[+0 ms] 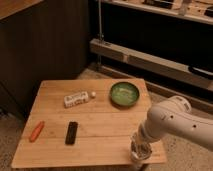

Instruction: Place the white sponge in the ceramic cup

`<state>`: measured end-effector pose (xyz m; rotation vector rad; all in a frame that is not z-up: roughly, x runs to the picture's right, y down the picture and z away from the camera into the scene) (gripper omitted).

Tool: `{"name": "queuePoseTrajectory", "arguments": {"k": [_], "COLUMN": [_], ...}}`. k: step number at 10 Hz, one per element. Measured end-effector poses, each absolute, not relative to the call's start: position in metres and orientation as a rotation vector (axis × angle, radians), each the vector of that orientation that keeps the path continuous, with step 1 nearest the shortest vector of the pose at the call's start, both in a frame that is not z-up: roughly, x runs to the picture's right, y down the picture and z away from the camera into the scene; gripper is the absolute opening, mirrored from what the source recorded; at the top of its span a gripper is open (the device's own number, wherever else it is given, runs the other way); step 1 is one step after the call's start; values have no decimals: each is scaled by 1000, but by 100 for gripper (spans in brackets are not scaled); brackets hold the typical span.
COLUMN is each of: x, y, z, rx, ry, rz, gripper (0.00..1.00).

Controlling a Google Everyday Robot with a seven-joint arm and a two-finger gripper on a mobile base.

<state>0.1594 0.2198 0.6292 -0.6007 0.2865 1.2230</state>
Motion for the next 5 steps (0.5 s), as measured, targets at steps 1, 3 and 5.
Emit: {"name": "queuePoseTrajectory", "arguments": {"k": [1,3,5], "x": [159,159,160], "y": [219,218,217], "z": [629,628,627], "rx": [-601,-604,-605], "ry": [287,284,282], "rz": [1223,1221,1218], "gripper": [28,48,65]}}
